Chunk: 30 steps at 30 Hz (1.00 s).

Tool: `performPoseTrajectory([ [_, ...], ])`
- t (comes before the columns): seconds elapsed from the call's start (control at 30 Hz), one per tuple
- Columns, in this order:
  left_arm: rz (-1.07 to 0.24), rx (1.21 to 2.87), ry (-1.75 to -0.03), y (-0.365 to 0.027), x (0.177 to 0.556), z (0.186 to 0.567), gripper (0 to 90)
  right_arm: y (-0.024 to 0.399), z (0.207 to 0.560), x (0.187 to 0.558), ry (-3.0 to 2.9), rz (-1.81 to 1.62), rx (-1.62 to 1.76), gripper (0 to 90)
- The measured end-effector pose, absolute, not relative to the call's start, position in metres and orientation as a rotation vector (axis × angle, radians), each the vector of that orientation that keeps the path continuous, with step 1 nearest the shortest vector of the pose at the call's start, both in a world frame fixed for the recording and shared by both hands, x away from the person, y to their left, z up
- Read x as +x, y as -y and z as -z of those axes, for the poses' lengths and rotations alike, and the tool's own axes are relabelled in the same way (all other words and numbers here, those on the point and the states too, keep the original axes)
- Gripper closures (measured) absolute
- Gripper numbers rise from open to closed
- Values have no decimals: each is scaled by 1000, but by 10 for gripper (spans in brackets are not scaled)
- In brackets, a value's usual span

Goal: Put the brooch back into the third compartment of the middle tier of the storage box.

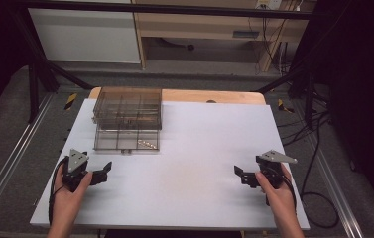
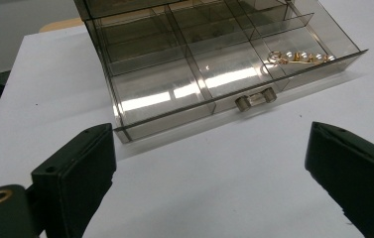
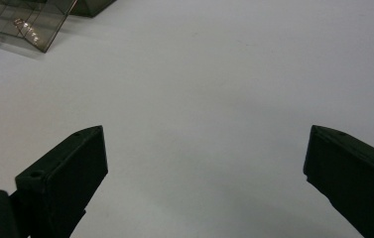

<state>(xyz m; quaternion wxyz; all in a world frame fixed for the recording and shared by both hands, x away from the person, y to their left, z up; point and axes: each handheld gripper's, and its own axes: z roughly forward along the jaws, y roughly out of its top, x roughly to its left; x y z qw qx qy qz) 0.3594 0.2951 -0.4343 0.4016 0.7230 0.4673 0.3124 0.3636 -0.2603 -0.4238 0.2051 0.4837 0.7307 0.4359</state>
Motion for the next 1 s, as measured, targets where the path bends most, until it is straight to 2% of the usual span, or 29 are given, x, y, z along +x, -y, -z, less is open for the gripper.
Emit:
performPoseTrajectory([
  [0.4, -801, 1757, -1192, -295, 354, 424, 54, 252, 439, 359, -2113, -1165, 1310, 38],
  [0.7, -685, 1727, -1200, -292, 353, 426, 50, 245, 444, 360, -2152, -1150, 1286, 43],
  [1.0, -667, 1785, -1162, -279, 354, 428, 47, 239, 446, 360, -2176, -1127, 1251, 41],
])
